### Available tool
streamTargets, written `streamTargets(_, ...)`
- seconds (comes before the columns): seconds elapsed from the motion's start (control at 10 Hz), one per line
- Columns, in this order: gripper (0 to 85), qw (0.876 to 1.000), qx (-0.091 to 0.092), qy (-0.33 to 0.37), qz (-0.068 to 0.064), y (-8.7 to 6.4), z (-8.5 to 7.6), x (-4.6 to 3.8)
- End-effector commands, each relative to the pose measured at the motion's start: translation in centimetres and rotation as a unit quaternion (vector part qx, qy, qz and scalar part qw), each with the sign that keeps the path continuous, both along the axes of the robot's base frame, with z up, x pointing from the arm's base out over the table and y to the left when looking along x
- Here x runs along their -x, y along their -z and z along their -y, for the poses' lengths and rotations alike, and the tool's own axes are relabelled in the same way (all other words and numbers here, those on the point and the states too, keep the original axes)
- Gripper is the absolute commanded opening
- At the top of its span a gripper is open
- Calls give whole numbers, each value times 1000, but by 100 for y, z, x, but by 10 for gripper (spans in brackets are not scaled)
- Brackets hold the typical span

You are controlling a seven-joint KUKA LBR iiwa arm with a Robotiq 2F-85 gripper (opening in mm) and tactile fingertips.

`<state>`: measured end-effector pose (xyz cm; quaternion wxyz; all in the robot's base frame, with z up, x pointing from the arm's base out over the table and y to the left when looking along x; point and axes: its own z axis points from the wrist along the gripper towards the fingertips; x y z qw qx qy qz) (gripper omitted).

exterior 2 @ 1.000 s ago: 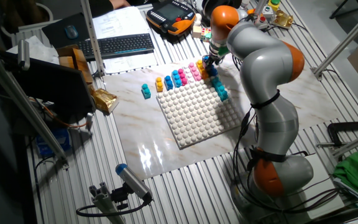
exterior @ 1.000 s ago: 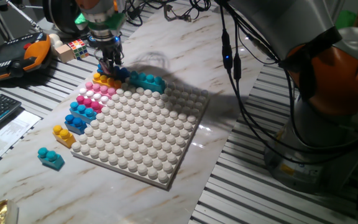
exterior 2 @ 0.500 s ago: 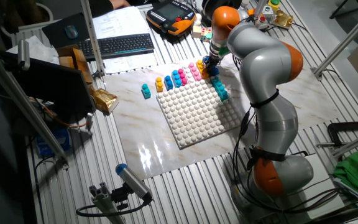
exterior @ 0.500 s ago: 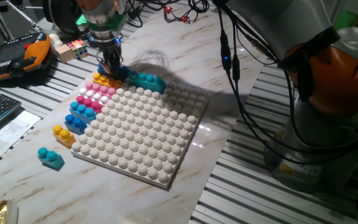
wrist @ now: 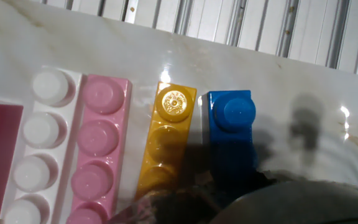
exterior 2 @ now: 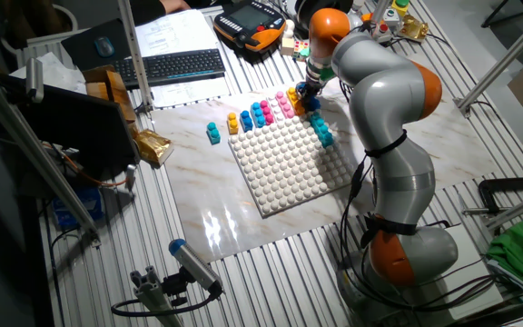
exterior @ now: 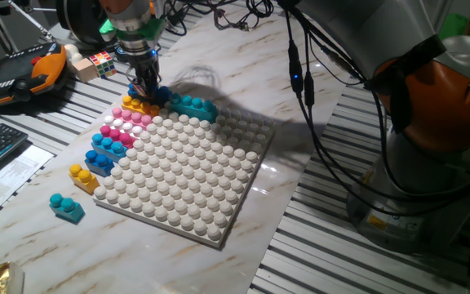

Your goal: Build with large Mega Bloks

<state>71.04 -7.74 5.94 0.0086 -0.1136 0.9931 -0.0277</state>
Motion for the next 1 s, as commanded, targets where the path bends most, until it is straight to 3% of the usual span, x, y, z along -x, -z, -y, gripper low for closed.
streamTargets(0.0,93,1000,-2,4,-5,-130,13,48)
streamTargets(0.2,17,999,-2,26,-20,-377,0,208)
streamTargets(0.5,10,994,-15,95,-46,-604,-98,433)
streamTargets(0.6,10,992,-25,110,-49,-632,-129,500)
streamTargets(0.9,10,990,-21,132,-48,-673,-235,732)
